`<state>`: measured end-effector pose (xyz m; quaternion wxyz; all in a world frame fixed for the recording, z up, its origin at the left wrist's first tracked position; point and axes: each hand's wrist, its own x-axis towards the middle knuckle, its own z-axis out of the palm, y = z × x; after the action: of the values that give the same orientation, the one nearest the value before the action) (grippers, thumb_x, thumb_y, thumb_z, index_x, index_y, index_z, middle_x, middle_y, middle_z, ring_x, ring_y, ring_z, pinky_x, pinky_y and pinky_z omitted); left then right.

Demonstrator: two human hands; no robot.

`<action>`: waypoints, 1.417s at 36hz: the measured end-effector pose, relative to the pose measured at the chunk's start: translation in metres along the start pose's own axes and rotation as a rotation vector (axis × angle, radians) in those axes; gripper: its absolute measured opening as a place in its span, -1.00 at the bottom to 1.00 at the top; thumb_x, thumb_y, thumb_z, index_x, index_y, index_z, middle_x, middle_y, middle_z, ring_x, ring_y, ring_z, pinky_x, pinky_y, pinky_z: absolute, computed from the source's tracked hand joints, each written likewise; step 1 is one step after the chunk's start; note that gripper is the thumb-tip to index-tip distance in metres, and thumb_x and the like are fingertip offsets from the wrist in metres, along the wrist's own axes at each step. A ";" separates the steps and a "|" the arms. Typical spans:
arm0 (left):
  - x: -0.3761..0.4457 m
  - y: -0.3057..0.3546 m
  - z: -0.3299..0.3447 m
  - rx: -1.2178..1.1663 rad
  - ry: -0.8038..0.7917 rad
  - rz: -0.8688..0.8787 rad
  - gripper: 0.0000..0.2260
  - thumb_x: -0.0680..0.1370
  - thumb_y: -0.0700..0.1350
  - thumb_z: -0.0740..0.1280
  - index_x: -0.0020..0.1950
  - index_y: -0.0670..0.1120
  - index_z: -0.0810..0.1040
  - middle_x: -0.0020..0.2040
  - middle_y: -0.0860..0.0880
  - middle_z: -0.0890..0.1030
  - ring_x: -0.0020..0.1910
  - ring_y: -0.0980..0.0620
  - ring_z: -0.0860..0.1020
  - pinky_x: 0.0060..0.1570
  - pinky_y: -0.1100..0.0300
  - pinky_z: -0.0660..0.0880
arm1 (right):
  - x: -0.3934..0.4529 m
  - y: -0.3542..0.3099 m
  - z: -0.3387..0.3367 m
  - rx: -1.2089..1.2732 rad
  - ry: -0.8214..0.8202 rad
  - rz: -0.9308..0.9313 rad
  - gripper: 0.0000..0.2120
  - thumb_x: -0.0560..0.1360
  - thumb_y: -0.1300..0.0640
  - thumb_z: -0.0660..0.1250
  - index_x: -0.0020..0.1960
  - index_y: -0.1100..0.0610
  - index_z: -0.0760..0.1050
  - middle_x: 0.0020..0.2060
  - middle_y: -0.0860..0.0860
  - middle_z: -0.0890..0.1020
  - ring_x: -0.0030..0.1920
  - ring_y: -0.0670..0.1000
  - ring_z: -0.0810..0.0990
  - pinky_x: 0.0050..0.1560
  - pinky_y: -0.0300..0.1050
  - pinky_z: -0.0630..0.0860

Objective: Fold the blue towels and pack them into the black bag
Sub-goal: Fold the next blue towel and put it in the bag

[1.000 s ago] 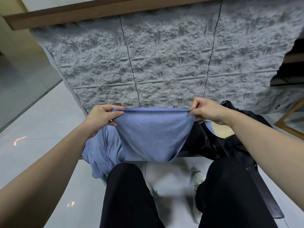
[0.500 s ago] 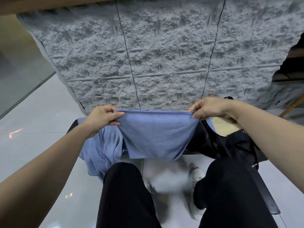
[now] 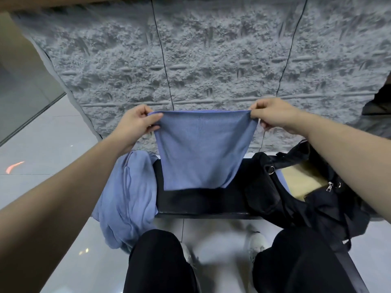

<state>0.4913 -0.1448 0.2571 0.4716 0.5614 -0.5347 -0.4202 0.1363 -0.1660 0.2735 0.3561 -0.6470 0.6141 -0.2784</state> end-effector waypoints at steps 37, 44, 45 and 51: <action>-0.143 -0.164 0.011 0.363 -0.159 -0.198 -0.93 0.55 -0.10 0.43 -0.07 -0.09 0.63 -0.16 -0.01 0.67 -0.18 0.21 0.56 -0.09 0.36 0.45 | -0.113 0.150 0.120 -0.212 -0.386 0.108 -0.86 0.59 0.20 0.25 -0.02 0.08 0.58 -0.37 -0.09 0.53 -0.31 -0.09 0.53 -0.37 -0.40 0.38; -0.136 -0.168 0.022 0.426 -0.125 -0.195 -0.87 0.60 -0.10 0.35 -0.01 -0.17 0.57 -0.26 -0.08 0.51 -0.29 0.04 0.40 -0.35 0.36 0.30 | -0.105 0.157 0.130 -0.165 -0.319 0.091 -0.88 0.57 0.17 0.27 -0.04 0.09 0.59 -0.34 -0.05 0.54 -0.28 -0.06 0.47 -0.18 -0.18 0.41; -0.132 -0.170 0.025 0.442 -0.105 -0.192 -0.86 0.61 -0.10 0.34 0.00 -0.18 0.56 -0.26 -0.09 0.49 -0.28 0.03 0.40 -0.35 0.35 0.29 | -0.102 0.157 0.133 -0.141 -0.300 0.092 -0.88 0.57 0.18 0.28 -0.05 0.09 0.59 -0.34 -0.04 0.53 -0.27 -0.05 0.46 -0.17 -0.16 0.40; -0.106 -0.182 0.044 0.451 0.005 -0.231 -0.83 0.63 -0.08 0.30 0.00 -0.19 0.50 -0.27 -0.09 0.47 -0.33 0.03 0.38 -0.35 0.23 0.31 | -0.081 0.159 0.148 -0.094 -0.245 0.106 -0.86 0.55 0.17 0.27 -0.08 0.07 0.60 -0.13 0.12 0.68 -0.16 -0.01 0.55 -0.07 -0.06 0.48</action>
<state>0.4772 -0.0456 0.0665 0.2846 0.7108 -0.5460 -0.3401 0.1519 -0.0668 0.0644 0.4120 -0.6587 0.6118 -0.1489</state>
